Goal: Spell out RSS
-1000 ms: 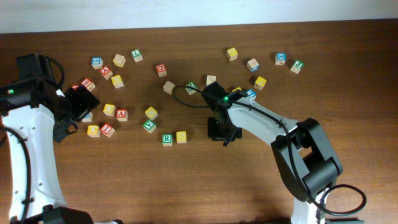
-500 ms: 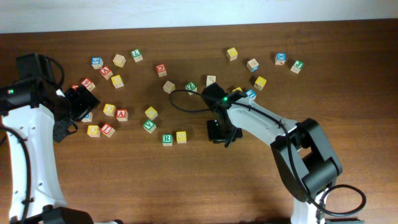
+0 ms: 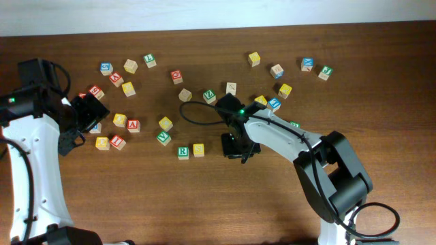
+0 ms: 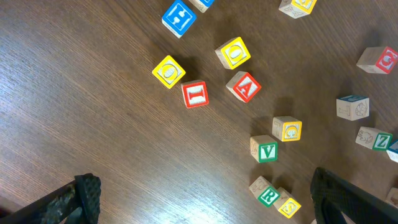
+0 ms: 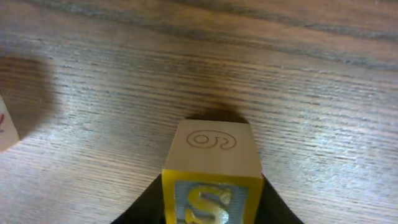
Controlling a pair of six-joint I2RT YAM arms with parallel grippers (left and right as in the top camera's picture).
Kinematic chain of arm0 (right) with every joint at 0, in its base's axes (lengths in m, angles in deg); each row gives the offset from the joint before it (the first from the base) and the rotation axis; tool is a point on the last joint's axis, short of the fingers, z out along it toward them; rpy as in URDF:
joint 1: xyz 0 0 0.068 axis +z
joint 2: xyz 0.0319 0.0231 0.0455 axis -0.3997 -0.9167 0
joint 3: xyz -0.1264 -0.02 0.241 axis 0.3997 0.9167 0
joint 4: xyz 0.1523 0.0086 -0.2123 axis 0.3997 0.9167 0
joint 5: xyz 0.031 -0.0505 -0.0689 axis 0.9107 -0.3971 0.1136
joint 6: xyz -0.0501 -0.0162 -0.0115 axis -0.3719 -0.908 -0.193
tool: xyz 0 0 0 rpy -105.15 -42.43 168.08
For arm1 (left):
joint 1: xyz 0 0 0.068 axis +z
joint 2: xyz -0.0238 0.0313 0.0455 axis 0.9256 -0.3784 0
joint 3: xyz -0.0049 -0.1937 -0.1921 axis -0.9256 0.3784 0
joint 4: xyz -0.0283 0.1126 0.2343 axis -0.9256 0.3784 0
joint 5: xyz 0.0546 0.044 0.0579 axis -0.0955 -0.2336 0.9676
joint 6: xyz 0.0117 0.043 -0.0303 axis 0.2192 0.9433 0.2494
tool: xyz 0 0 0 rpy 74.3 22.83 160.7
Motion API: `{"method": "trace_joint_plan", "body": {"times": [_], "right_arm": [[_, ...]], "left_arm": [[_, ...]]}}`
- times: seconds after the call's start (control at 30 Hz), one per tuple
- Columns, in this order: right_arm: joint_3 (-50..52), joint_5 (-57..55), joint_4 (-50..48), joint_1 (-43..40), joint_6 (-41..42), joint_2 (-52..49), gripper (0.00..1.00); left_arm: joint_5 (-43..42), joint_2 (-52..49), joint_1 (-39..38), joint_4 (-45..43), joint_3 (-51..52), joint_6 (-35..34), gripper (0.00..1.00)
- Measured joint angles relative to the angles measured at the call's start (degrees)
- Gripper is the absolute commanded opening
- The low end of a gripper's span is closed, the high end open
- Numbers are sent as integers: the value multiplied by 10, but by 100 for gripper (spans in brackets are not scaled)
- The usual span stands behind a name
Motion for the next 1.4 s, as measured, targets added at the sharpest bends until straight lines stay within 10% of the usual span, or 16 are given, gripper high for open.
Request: {"method": "trace_joint_plan", "body": {"times": [0.7,0.8,1.4], "right_arm": [[-272,-79,302,-17,-4,-2,63],[-335,-89,356,-66,-13,11,98],[-384,-105,442,-442,-66,60,98]], "left_arm": [[0,0,0,0,0,0,99],[0,0,0,0,0,0,99],[-11,0,0,-28,0,-1,99]]}}
